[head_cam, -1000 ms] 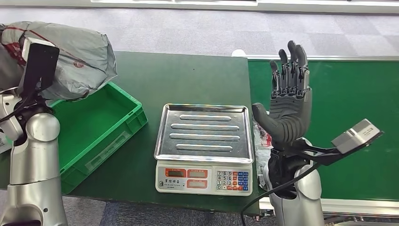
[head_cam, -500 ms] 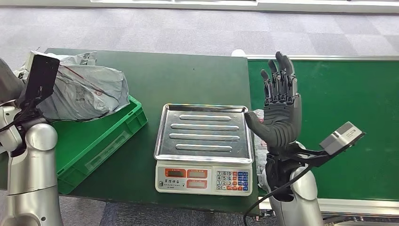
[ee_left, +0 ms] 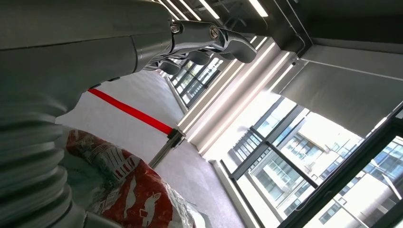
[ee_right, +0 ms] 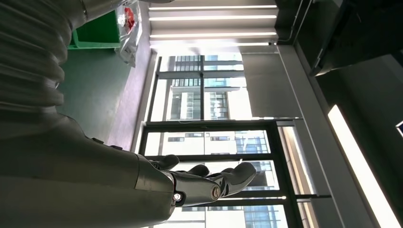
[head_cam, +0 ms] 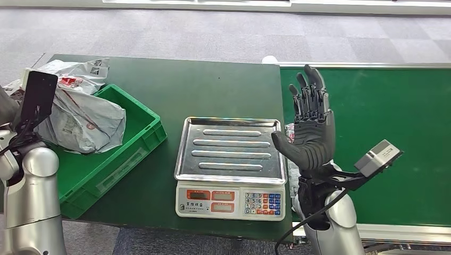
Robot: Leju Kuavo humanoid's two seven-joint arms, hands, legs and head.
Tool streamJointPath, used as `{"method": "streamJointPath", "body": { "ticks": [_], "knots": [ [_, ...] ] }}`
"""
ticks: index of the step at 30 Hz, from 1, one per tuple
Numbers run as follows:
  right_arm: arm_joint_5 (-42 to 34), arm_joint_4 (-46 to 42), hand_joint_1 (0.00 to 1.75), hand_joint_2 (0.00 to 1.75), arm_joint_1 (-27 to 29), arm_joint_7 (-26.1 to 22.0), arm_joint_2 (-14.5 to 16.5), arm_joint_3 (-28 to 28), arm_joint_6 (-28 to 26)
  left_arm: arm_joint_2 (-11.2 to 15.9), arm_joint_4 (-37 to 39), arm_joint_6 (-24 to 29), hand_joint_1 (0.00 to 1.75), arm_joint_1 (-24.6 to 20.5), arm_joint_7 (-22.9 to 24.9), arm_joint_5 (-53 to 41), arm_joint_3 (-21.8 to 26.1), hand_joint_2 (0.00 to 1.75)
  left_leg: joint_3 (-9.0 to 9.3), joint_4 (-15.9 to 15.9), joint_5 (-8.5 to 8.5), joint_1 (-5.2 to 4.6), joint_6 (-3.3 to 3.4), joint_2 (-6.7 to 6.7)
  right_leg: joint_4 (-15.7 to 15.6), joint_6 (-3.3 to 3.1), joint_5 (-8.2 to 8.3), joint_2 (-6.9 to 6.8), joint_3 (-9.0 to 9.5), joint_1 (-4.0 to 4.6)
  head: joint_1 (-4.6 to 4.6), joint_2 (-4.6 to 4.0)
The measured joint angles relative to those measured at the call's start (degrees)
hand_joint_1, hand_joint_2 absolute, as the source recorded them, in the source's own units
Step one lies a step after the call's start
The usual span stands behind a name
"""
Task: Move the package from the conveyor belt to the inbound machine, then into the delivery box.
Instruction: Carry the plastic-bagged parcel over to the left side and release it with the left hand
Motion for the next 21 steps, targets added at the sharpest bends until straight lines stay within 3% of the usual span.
{"method": "streamJointPath", "body": {
  "ticks": [10, 12, 17, 21],
  "knots": [
    [0.1, 0.0, 0.00, 1.75, 0.5, 0.0, -0.2, 0.0, 0.0, -0.1, -0.1, -1.6, 0.00, 0.0, 0.5, -0.6, 0.1, 1.75, 0.00, 0.0, 0.00, 0.00, 0.00, 0.00, 0.0, 0.00, 0.00, 0.01, -0.01, 0.00, 0.00, 0.00],
    [0.2, 0.0, 0.00, 1.75, 1.1, -0.1, -0.3, 0.0, 0.1, 0.0, 0.0, -5.6, 0.00, 0.0, 2.6, -1.5, 0.1, 1.75, 0.00, 0.0, 0.00, 0.00, 0.00, 0.00, 0.0, 0.00, 0.00, 0.00, -0.01, 0.00, 0.01, 0.00],
    [0.3, 0.4, 0.00, 1.75, 1.5, -0.5, -0.6, 0.0, 1.9, 1.7, 4.3, -24.9, 0.00, -0.4, 11.6, -8.1, 0.1, 1.75, 0.04, 0.0, 0.00, 0.02, -0.02, 0.13, 0.0, -0.03, 0.02, 0.07, -0.05, 0.01, 0.01, 0.00],
    [0.4, 1.0, 0.00, 1.75, 1.9, -0.8, -0.7, 0.0, 2.9, 3.0, 8.7, -27.3, 0.00, -0.3, 12.4, -10.2, 0.1, 1.75, 0.03, 0.0, 0.01, 0.05, -0.03, 0.15, 0.0, -0.06, 0.04, 0.10, -0.06, 0.05, 0.01, 0.00]
  ]
}}
